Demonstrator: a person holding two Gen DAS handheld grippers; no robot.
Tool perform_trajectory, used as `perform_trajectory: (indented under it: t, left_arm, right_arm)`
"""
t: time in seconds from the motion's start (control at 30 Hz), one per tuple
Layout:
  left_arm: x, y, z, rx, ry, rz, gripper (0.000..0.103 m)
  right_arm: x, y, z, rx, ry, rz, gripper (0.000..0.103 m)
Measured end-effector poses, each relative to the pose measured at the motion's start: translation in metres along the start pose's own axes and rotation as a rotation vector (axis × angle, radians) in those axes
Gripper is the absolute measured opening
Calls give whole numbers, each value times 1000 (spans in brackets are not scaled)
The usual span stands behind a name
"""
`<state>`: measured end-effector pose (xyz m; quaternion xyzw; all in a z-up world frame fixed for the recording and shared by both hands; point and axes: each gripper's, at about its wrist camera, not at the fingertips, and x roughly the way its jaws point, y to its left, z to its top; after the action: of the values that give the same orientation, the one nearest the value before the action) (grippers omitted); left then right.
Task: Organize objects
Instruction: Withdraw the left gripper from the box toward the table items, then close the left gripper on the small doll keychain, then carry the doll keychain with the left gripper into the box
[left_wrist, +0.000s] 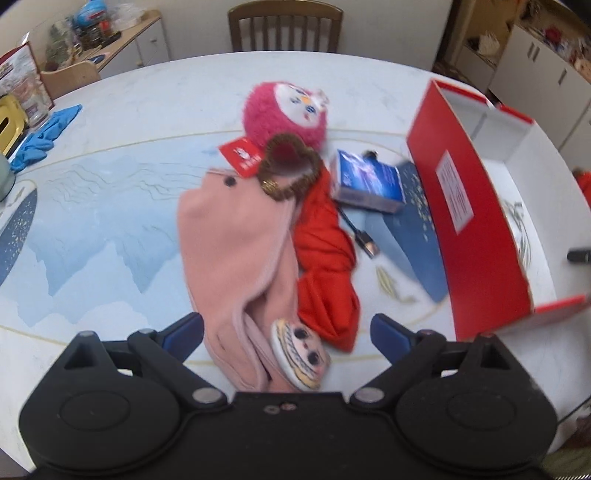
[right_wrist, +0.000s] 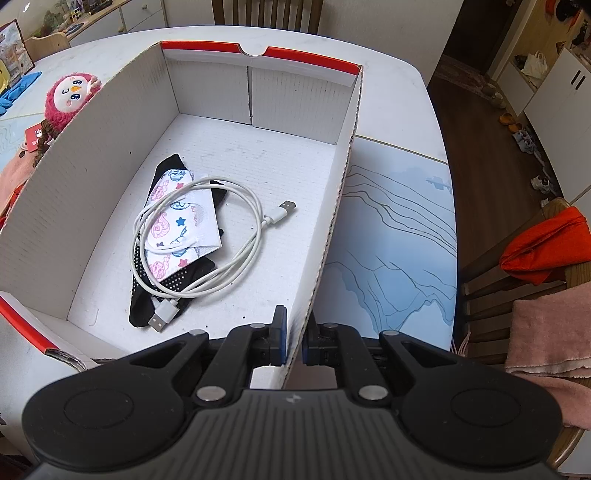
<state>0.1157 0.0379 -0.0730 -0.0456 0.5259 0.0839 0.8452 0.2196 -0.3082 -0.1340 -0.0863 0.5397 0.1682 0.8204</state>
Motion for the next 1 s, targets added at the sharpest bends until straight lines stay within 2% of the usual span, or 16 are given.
perform_trajectory:
  t: [0.17,0.33,0.63,0.77,1.0]
  left_arm:
    - [3,-15,-13,57,-4,-17,95]
    - [11,-23,-22,76,8,-26,89]
    - [25,-19,-28,46,30,-6,59]
    - [25,-18,-27,54,33,9,33]
    - [12,-13,-21,44,45,-19,29]
  right_arm:
    - [0,0,0,0,0,0,7]
    - [0,0,0,-1,1,0,7]
    - [0,0,0,0,0,0,7]
    - [0,1,0,0,0,0,7]
    - [0,0,0,2,1,0,7]
